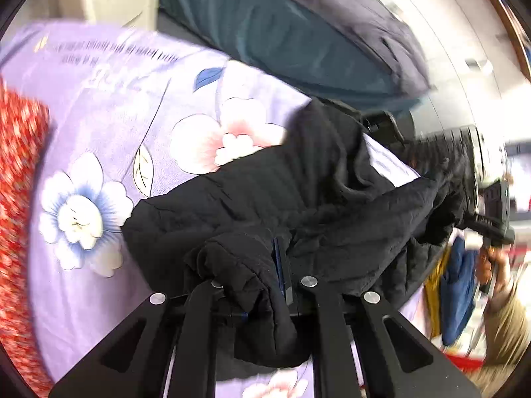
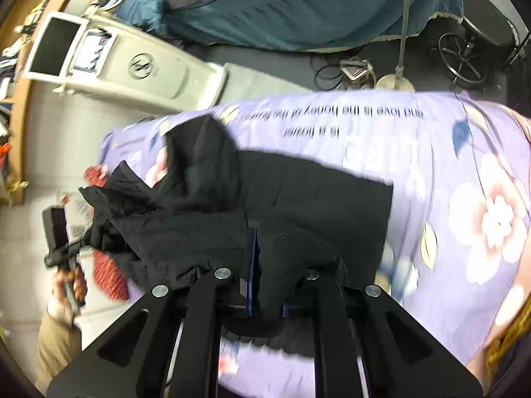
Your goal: Fold large clothes
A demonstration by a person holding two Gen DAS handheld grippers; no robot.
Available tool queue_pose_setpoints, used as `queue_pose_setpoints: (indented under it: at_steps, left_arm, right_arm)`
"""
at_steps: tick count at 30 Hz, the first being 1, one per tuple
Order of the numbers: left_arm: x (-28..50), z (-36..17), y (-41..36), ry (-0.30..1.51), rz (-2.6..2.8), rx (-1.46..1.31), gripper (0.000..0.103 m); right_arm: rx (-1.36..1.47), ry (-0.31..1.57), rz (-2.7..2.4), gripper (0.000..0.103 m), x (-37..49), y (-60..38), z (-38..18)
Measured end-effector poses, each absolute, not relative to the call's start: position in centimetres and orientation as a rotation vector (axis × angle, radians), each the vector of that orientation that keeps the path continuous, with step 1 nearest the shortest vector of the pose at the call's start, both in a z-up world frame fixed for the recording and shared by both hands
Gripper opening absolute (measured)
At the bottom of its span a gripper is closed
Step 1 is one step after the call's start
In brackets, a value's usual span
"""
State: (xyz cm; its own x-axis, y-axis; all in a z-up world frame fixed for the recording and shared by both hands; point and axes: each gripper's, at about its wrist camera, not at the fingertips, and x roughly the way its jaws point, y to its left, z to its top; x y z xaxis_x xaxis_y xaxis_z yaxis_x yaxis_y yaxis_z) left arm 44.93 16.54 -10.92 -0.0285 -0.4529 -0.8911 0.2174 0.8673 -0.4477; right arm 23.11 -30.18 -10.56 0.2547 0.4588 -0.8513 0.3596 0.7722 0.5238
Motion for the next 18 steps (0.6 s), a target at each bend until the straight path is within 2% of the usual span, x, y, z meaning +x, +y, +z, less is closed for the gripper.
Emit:
queue_pose_setpoints:
  at_steps: [5,8,12,14,15,17,18]
  left_arm:
    - [45.5,-15.0,20.1,1.49,-0.498,-0.52,0.015]
    - [45.4,-16.1,20.8,1.476,-0.494,-0.611,0.017]
    - [45.5,-17.3,21.4,1.489,-0.494,-0.701,0.026]
    - [45.3,-17.7,22.3,1.47,-0.5,-0.813,0.032]
    - [45.3,-17.8,22.9,1.461,-0.504,-0.867,0.034]
    - [45.2,-17.8,24.7,1.446,-0.5,-0.994,0.05]
    - [45.1,-17.6,25.5,1.433,-0.494,-1.057,0.058]
  right_arm:
    - [1.012,1.249,-0.003,0.012,22.8,-32.2,-16.0]
    - [1.117,1.204,-0.027,0.012,22.7,-32.8,-18.0]
    - [1.286,1.162,-0.096,0.012,21.6,-33.1,-20.4]
    - [1.325,1.148,-0.1,0.016,21.4,-33.3,-20.8]
    - [1.394,1.119,-0.1,0.02,21.0,-33.4,-21.3]
    - [1.536,1.055,-0.049,0.037,20.3,-34.0,-22.3]
    - [1.595,1.016,-0.018,0.051,20.1,-34.2,-22.8]
